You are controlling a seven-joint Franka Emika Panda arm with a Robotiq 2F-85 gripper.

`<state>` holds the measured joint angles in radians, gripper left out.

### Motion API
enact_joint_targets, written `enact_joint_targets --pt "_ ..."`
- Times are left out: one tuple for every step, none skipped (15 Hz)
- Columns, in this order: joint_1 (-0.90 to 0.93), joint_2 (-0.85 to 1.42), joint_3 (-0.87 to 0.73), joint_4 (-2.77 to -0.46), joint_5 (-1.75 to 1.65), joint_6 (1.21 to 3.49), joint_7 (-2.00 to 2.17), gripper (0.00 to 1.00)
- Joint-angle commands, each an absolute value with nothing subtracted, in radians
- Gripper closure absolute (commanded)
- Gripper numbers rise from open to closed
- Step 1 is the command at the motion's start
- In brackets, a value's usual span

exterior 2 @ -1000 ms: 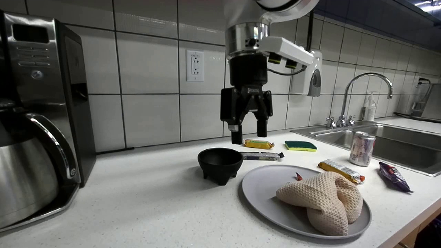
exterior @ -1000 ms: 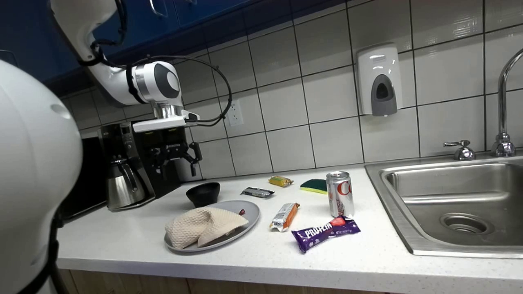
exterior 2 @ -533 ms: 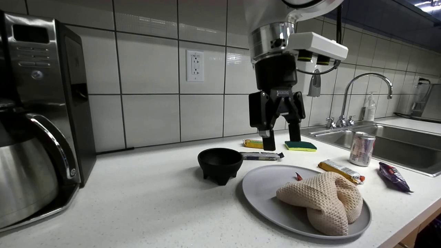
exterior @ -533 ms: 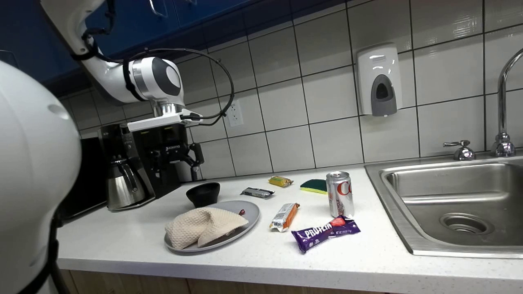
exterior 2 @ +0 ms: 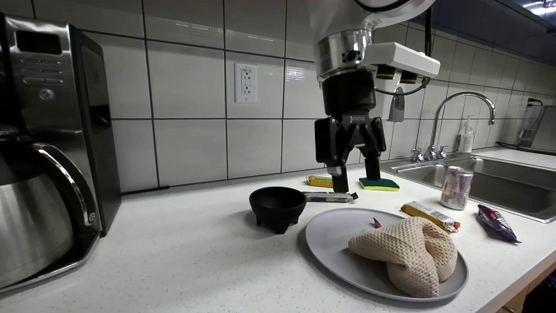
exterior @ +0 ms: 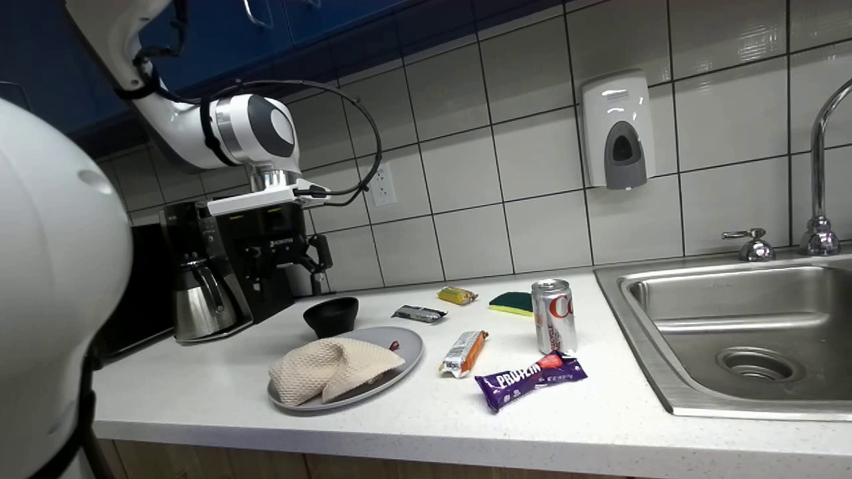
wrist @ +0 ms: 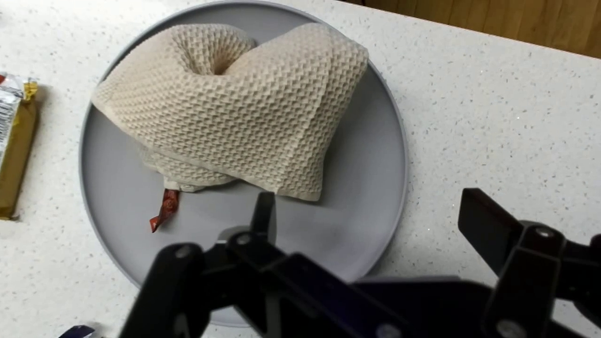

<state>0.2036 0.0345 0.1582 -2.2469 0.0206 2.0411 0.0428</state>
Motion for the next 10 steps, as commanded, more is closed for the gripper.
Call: enact_joint_targets --pt "0.198 0.033 0.166 -2.27 0.007 2.054 0.117 0.0" --pt "0.198 0.033 0.165 -2.273 0.011 2.046 0.148 0.0" --pt "0.198 0.034 0.164 -2.275 0.019 2.035 0.181 0.0" --pt "0.197 0.036 0.163 -2.275 0.022 2.024 0.22 0.0" --pt "0.195 0.036 0.16 -2.275 0.028 2.014 0.262 0.0" --pt "0.193 0.035 0.158 -2.275 0.041 2.006 0.296 0.0" --pt "0.189 0.033 0.154 -2.277 0.051 2.0 0.335 0.0" --pt "0.187 0.032 0.15 -2.279 0.061 1.996 0.37 0.0" --pt "0.182 0.032 0.145 -2.28 0.078 1.991 0.403 0.0" --pt "0.179 0.03 0.139 -2.284 0.092 1.994 0.433 0.0"
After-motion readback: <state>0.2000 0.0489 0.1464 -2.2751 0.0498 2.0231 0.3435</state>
